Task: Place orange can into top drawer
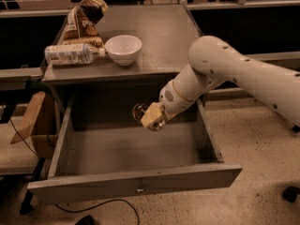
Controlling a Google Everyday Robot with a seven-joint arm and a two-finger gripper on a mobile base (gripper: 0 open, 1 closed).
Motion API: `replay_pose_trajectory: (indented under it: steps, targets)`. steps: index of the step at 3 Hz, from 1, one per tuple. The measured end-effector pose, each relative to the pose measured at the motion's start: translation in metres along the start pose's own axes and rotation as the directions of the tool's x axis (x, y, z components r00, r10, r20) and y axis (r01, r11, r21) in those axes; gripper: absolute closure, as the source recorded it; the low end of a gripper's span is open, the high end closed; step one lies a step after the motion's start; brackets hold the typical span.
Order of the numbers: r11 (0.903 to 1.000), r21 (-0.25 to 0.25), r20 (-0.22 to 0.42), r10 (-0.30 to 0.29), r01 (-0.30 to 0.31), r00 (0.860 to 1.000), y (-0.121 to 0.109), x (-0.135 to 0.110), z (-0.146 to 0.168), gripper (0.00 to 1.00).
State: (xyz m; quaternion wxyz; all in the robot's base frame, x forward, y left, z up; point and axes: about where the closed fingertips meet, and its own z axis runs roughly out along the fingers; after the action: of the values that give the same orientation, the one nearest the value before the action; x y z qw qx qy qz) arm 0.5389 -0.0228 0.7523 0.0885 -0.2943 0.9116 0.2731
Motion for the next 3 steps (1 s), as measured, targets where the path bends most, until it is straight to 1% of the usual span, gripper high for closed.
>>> replay_pose_trajectory:
  steps: [1,2,3]
  targets:
    - [0.9952,0.03,0.073,0.09,-0.093,0.993,-0.006,-0.03,0.024,1.0]
    - [0.9876,0.027,0.142,0.149,-0.155,0.979,-0.011,-0.058,0.047,1.0]
    - [0.9844,0.003,0.191,0.172,-0.176,0.966,-0.016,-0.077,0.065,0.83]
